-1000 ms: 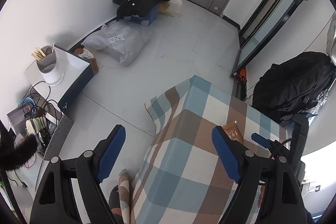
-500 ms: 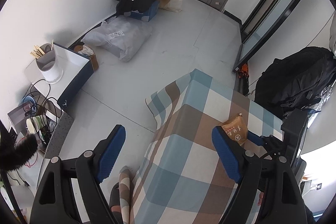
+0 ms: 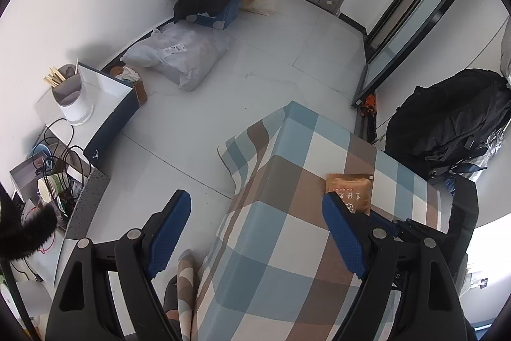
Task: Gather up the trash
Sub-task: 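Lift the brown packet with the right gripper while the left tool approaches the second packet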
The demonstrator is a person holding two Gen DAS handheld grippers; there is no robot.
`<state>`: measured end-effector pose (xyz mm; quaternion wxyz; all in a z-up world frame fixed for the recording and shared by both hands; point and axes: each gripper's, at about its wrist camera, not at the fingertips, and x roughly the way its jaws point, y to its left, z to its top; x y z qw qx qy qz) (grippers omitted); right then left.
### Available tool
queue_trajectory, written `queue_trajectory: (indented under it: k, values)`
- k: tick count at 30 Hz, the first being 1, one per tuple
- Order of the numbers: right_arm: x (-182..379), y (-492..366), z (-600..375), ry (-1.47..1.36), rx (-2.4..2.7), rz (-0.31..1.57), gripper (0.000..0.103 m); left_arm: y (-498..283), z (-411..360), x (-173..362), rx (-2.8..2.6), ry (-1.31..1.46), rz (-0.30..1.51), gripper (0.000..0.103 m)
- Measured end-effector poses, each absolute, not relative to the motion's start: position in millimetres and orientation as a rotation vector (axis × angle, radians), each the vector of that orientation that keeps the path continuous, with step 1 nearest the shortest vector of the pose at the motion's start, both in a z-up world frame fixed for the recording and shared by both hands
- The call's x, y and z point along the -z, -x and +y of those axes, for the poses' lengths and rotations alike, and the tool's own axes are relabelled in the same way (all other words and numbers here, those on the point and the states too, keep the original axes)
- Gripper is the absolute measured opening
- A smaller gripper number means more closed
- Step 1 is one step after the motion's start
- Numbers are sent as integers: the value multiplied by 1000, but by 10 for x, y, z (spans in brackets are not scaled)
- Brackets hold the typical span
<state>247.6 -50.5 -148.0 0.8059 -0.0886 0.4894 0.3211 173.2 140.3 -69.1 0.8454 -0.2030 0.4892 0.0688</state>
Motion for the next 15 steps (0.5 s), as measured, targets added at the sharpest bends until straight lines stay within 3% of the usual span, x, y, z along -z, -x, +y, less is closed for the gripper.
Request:
queue_trajectory:
  k: [8, 15]
  values:
    - [1354, -2392, -588, 109, -753, 1050, 1, -1738, 1351, 724, -135, 418, 1052, 82]
    - [1239, -2293, -758, 50, -754, 1043, 0, -1766, 1285, 760, -125, 384, 1065, 82]
